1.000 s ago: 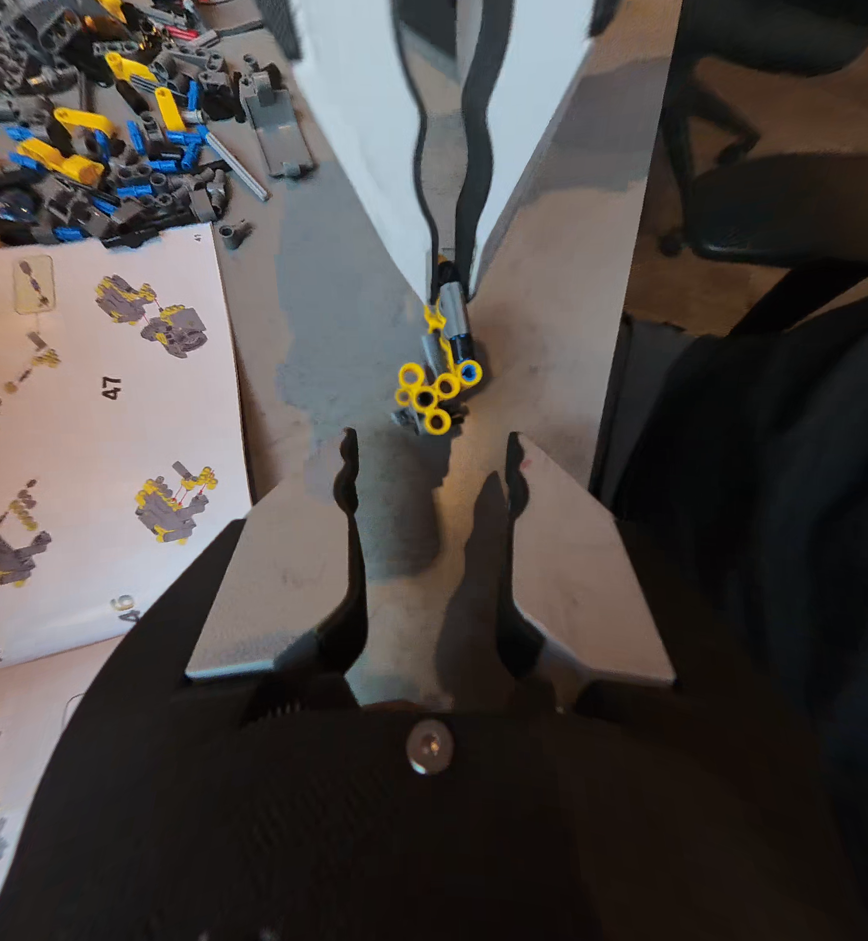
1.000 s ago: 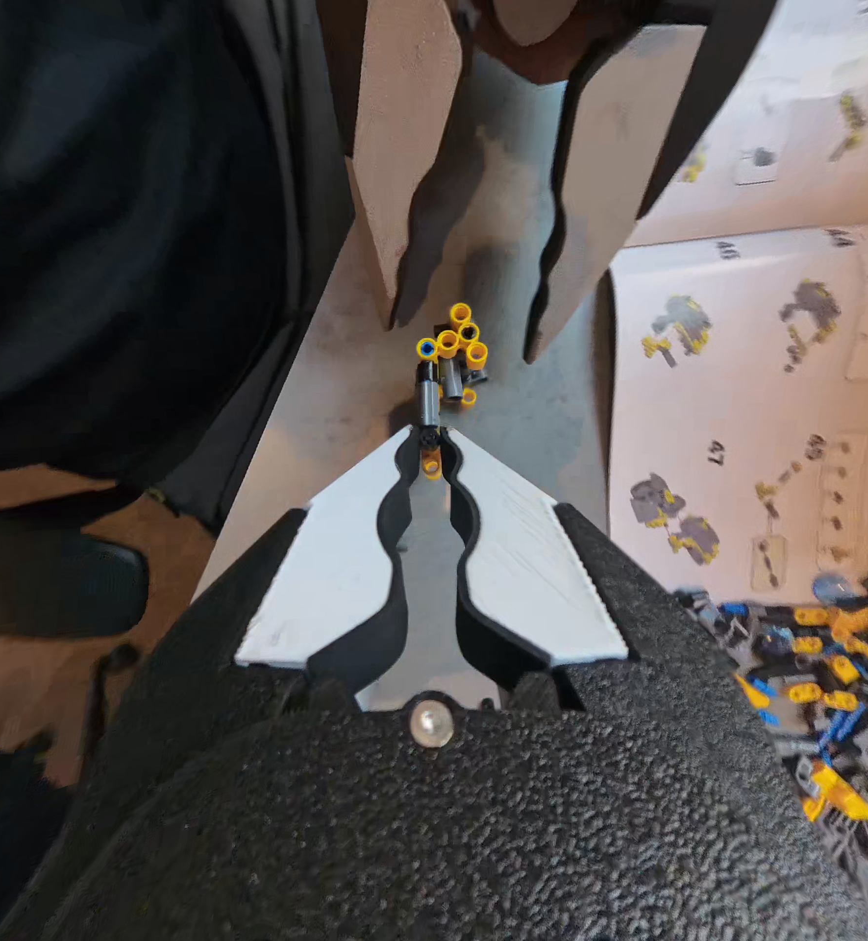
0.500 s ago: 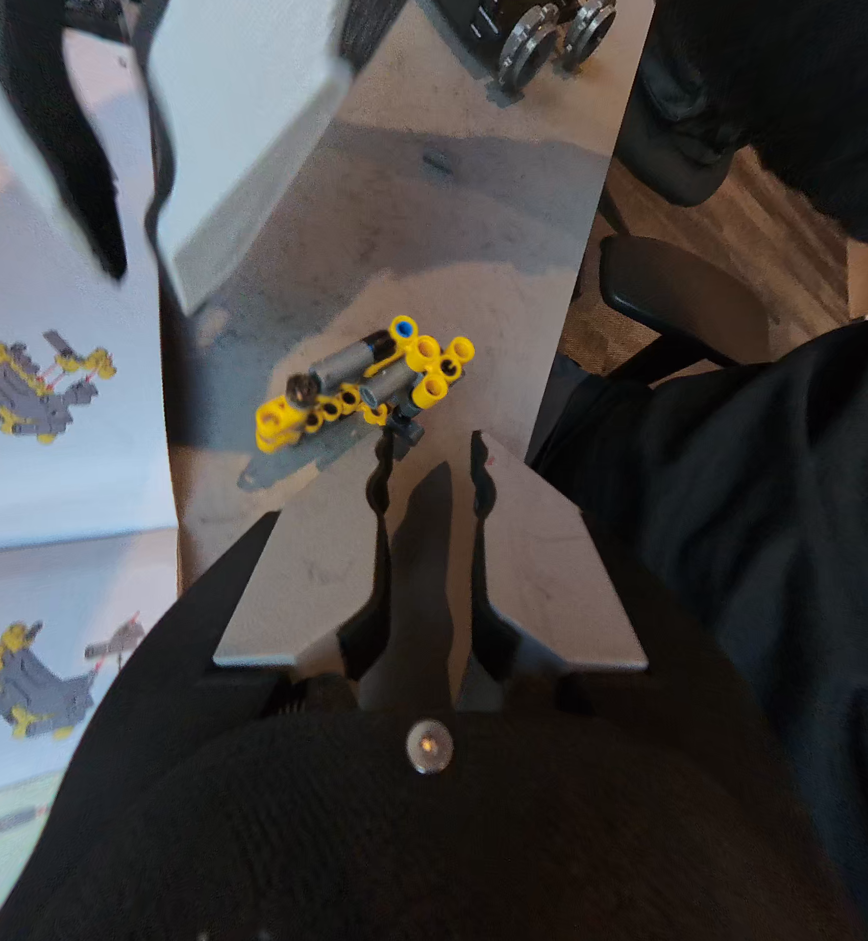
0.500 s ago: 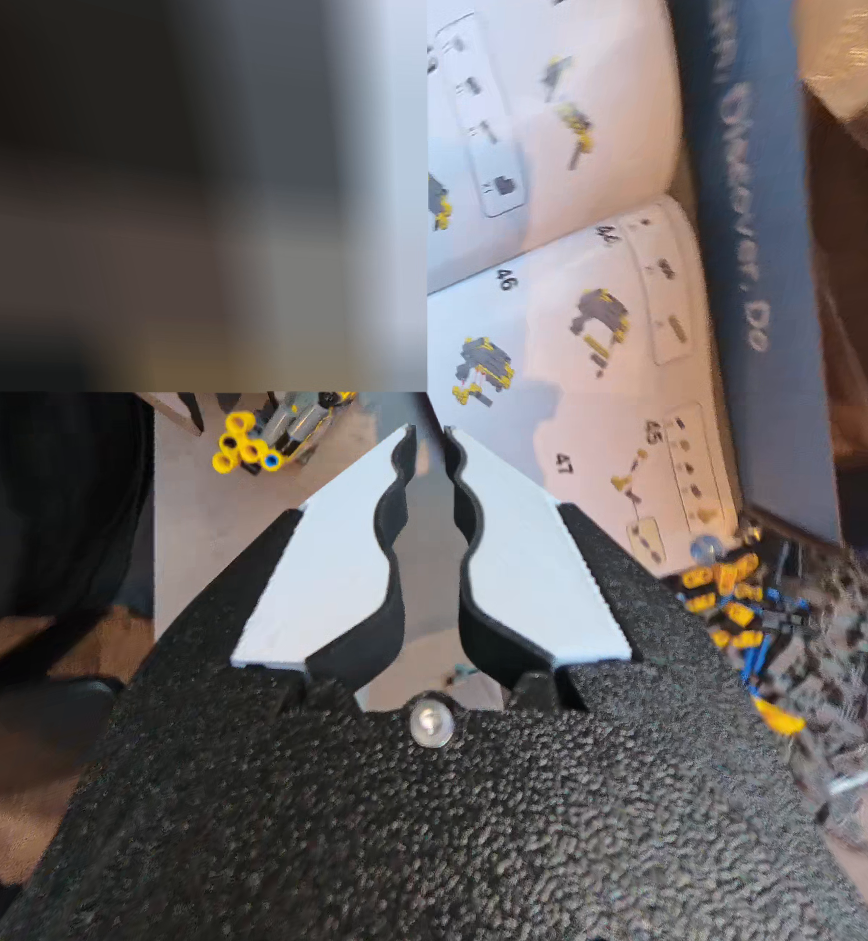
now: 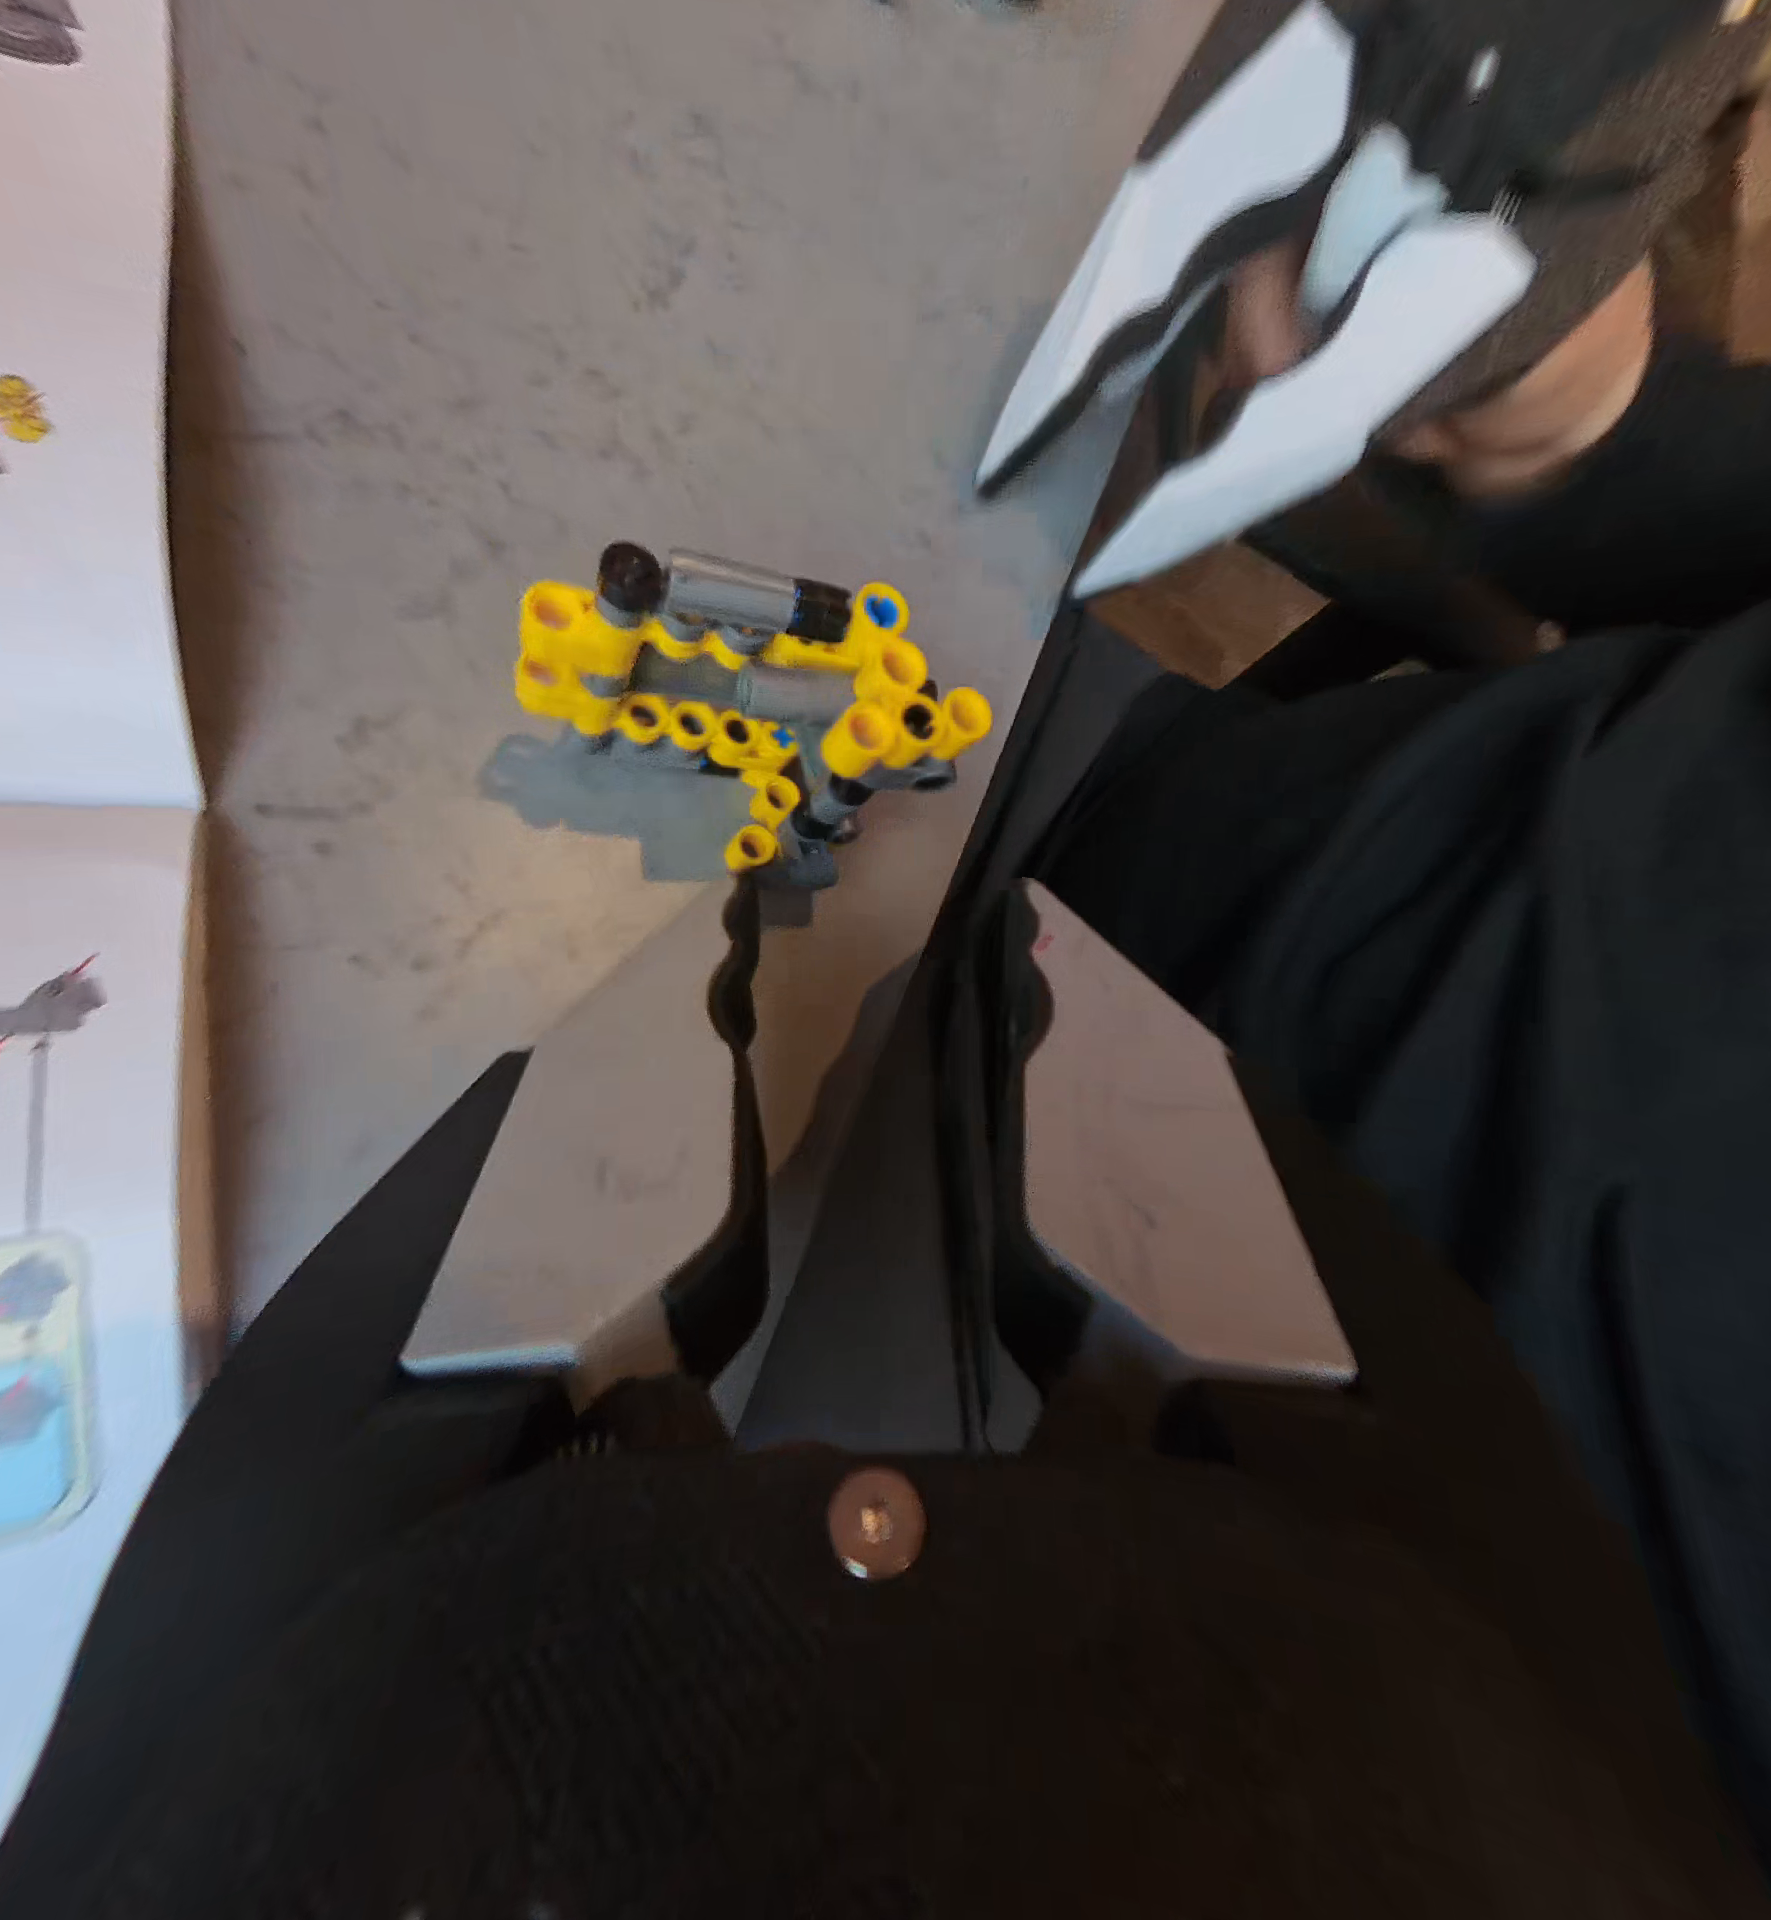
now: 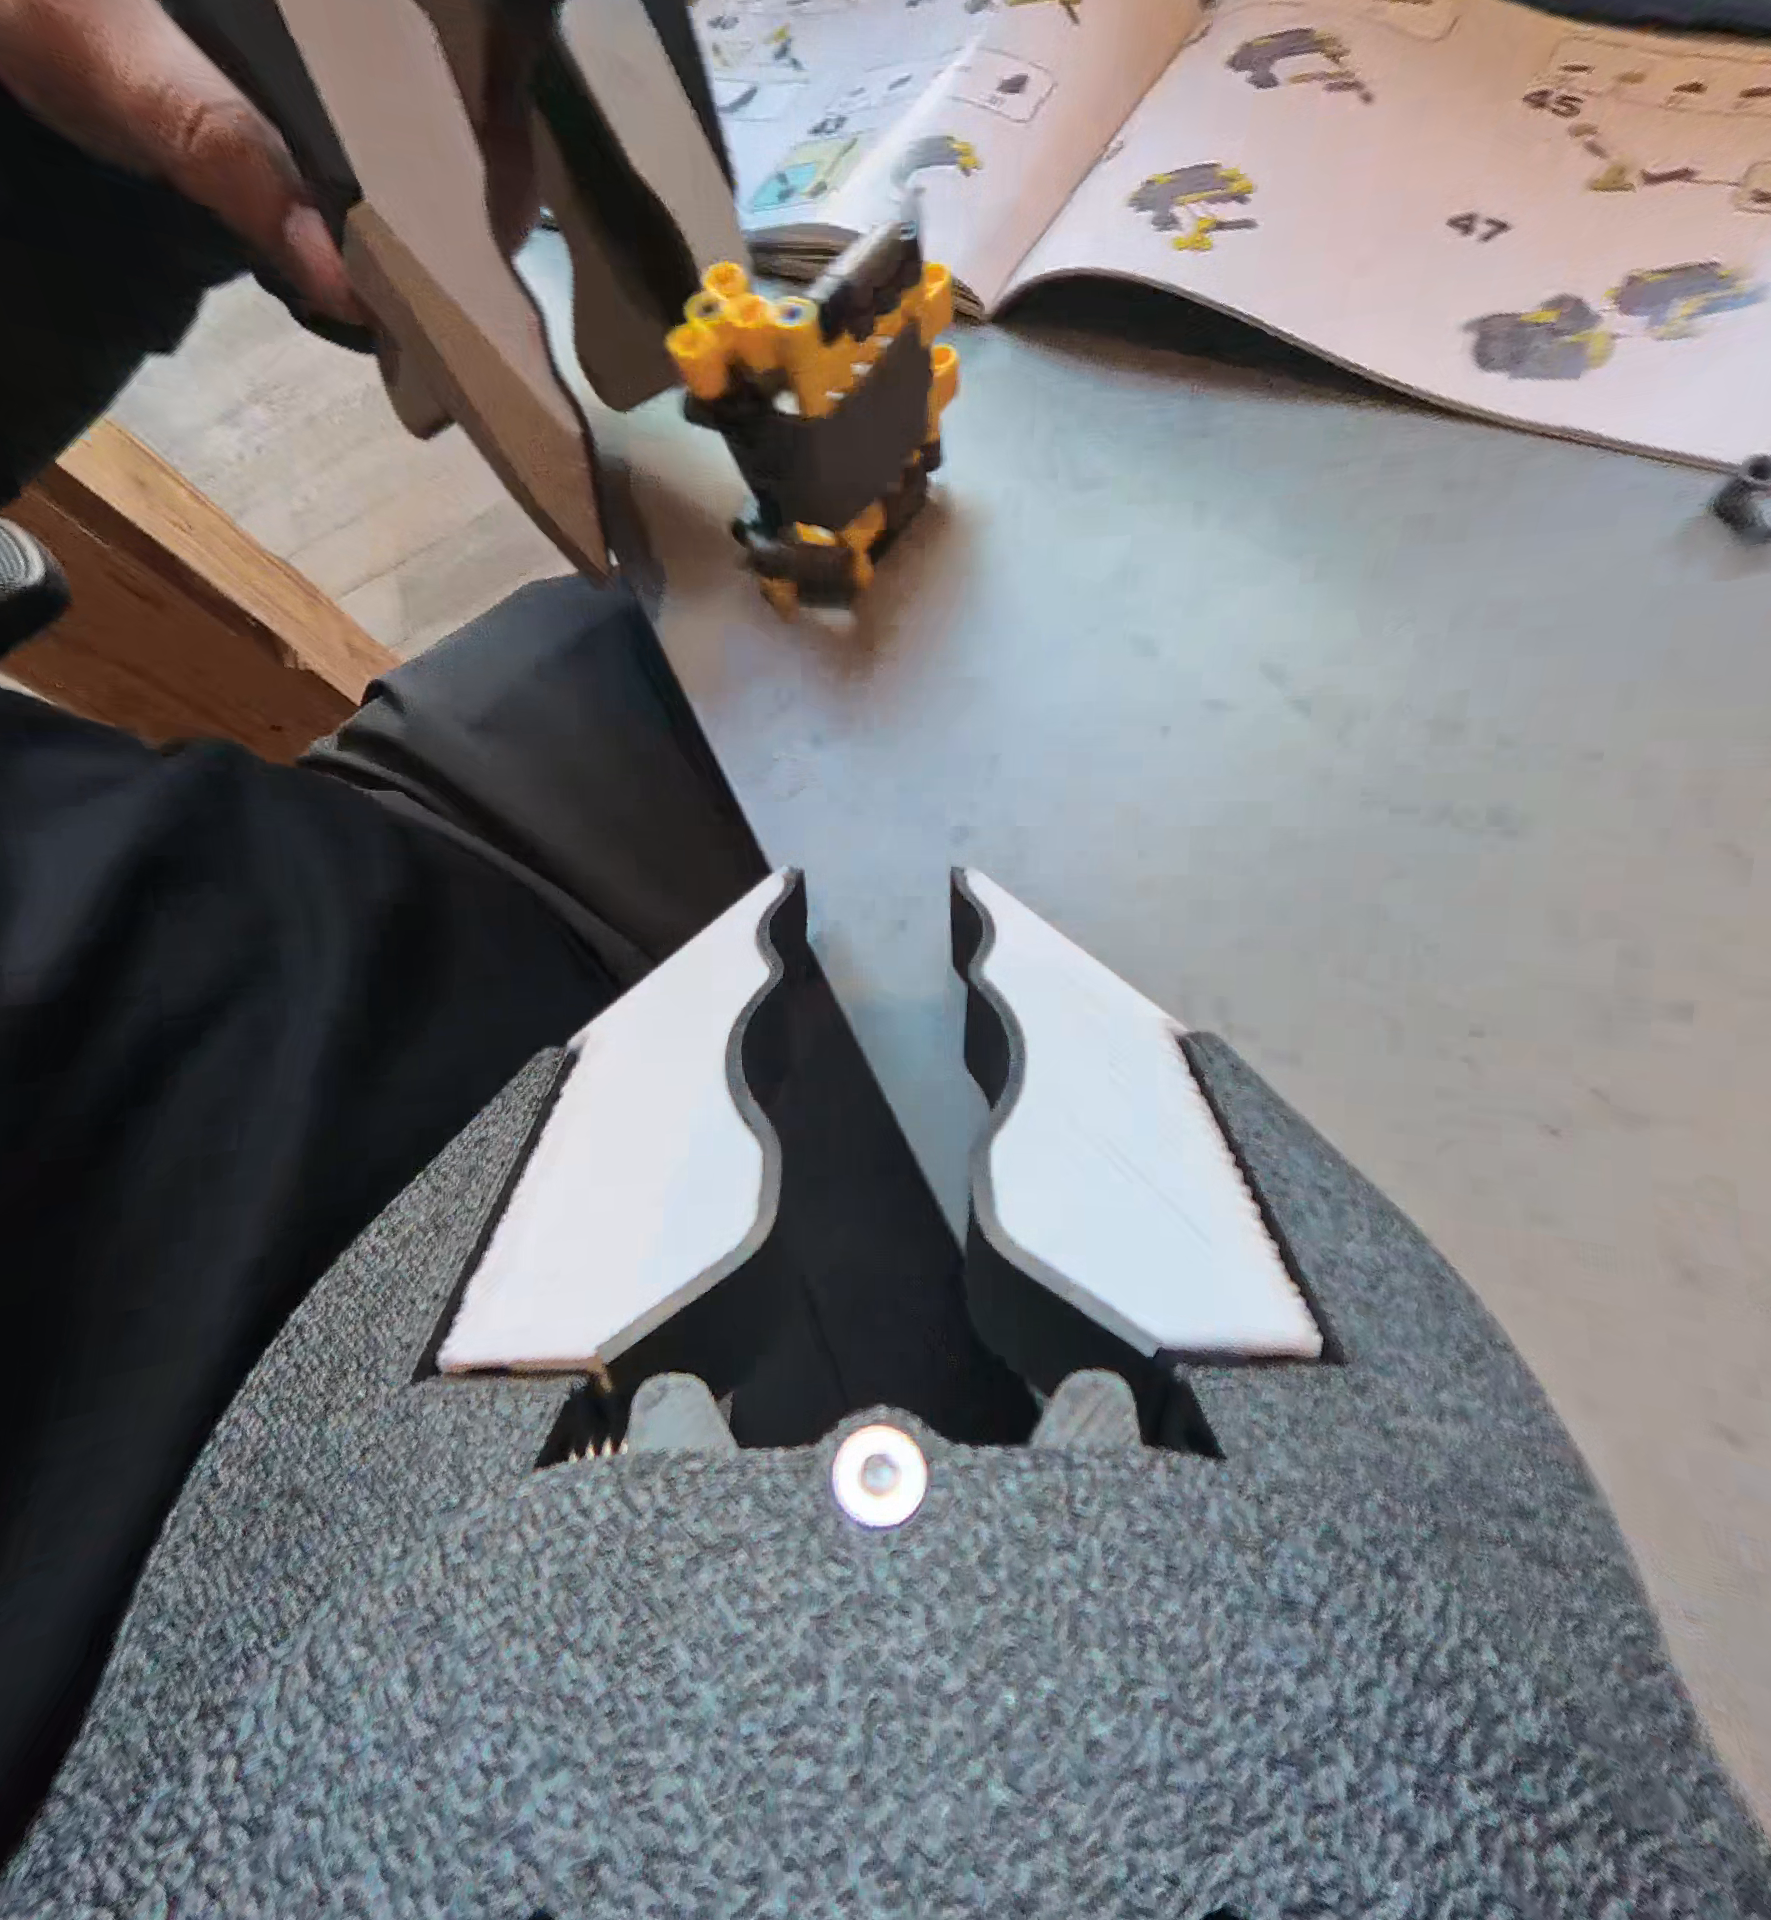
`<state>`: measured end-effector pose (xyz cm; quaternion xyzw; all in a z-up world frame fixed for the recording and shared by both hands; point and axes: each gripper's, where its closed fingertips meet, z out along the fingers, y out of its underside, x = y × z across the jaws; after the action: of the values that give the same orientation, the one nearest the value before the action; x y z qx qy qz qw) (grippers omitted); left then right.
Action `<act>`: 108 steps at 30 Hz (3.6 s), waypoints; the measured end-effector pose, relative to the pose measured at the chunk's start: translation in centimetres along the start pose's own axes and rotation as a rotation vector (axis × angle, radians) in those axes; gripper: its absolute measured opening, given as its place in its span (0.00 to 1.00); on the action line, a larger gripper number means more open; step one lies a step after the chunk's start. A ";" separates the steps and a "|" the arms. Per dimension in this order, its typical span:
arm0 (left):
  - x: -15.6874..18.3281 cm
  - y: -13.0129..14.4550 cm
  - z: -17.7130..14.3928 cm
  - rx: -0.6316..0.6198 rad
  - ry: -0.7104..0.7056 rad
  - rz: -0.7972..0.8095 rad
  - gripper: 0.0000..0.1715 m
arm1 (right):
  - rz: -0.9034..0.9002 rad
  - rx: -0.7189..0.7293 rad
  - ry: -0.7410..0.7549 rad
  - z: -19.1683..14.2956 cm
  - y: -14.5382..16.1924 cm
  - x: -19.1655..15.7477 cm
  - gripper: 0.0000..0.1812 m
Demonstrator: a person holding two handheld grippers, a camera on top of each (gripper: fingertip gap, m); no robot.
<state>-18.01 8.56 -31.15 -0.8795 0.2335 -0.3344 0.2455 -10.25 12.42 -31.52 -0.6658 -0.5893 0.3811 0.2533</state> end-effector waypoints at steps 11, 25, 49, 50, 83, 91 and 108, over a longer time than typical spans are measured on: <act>2.7 -2.6 3.7 0.032 0.058 0.055 0.30 | -0.121 0.047 0.117 0.8 -1.9 2.0 0.24; -1.8 -6.8 -0.5 0.070 -0.165 0.363 0.36 | -0.191 -0.121 0.573 -11.4 1.9 11.6 0.22; -6.6 -7.6 1.8 -0.178 -0.946 1.230 0.17 | -0.132 -0.047 0.538 -8.9 2.0 10.8 0.17; -6.2 -7.5 1.8 -0.166 -0.914 1.189 0.20 | -0.134 -0.037 0.535 -8.9 2.0 10.7 0.17; -0.1 -19.7 17.4 -0.364 0.010 1.009 0.23 | -0.089 0.350 0.552 -17.4 2.3 11.5 0.19; -0.7 -19.5 19.2 -0.484 0.172 1.120 0.18 | -0.059 0.364 0.573 -18.5 3.3 12.2 0.18; -0.7 -17.1 17.5 -0.501 0.191 1.083 0.03 | -0.019 0.428 0.575 -20.7 4.2 13.1 0.17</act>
<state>-1.96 26.94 -32.92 -0.6329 0.7405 -0.1741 0.1443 9.09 26.78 -25.53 -0.6723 -0.4068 0.2908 0.5459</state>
